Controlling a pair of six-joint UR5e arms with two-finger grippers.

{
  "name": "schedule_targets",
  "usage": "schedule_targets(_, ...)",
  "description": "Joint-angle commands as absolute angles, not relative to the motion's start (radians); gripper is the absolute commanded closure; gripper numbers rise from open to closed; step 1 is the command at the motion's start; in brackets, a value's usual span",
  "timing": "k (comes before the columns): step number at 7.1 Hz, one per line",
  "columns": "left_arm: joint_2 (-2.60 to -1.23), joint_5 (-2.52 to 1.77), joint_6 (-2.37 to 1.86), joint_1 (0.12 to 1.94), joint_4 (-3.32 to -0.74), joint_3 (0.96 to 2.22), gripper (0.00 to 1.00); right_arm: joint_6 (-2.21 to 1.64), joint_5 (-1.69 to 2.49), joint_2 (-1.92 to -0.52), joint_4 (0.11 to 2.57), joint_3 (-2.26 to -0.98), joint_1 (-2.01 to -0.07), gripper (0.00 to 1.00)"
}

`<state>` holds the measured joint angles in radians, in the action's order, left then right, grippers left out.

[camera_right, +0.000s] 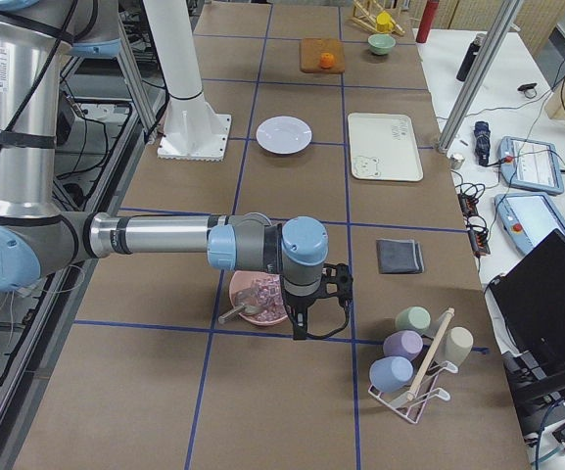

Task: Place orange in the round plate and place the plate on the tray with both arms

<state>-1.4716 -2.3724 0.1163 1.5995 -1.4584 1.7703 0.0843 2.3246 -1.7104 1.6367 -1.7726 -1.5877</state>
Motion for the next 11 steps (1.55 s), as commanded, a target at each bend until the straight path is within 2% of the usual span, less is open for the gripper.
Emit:
schedule_targets(1, -1.471, -2.370, 0.117, 1.600, -1.460, 1.778, 0.01, 0.084, 2.326, -1.710, 1.637, -1.773, -1.588, 0.00)
schedule_targets(7, -1.497, -2.367, 0.109, 1.598, -1.514, 1.781, 0.01, 0.086, 2.316, -1.658, 1.624, -1.813, -1.589, 0.00)
schedule_targets(9, -1.505, -2.367, 0.112, 1.600, -1.685, 1.795, 0.01, 0.083, 2.322, -1.592, 1.621, -1.825, -1.589, 0.00)
schedule_targets(11, -1.537, -2.365, 0.107, 1.600, -1.906, 1.755, 0.01, 0.077, 2.322, -1.566, 1.510, -1.821, -1.600, 0.00)
